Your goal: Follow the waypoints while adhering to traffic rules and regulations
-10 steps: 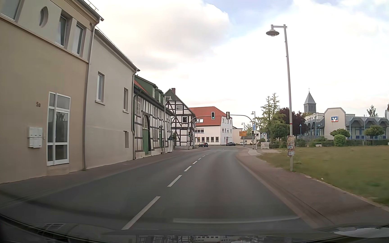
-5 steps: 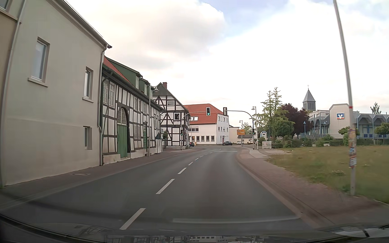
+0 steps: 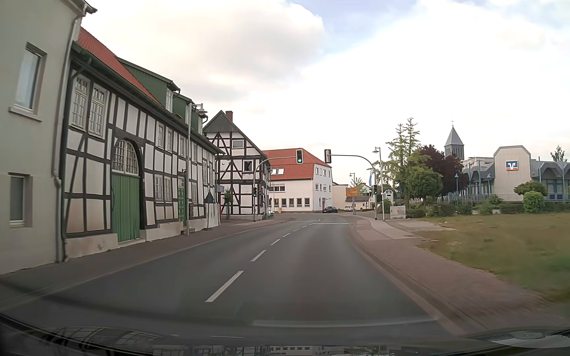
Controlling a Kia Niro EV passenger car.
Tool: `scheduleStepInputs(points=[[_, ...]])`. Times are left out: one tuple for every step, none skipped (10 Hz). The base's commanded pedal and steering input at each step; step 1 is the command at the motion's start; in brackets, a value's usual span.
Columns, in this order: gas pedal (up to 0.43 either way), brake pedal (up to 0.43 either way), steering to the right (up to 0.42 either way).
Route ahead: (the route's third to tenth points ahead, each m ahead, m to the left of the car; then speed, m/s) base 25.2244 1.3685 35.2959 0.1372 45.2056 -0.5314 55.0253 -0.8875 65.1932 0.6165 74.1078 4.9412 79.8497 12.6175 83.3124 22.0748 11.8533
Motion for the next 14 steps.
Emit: scheduleStepInputs(points=[[0.11, 0.0, 0.008], [0.087, 0.0, 0.008], [0.087, 0.0, 0.007], [0.087, 0.0, 0.008], [0.087, 0.0, 0.007], [0.079, 0.0, 0.008], [0.02, 0.0, 0.008], [0.0, 0.0, 0.009], [0.0, 0.0, 0.009], [0.0, 0.0, 0.011], [0.0, 0.0, 0.014], [0.0, 0.0, 0.018], [0.0, 0.0, 0.022], [0.0, 0.0, 0.025]])
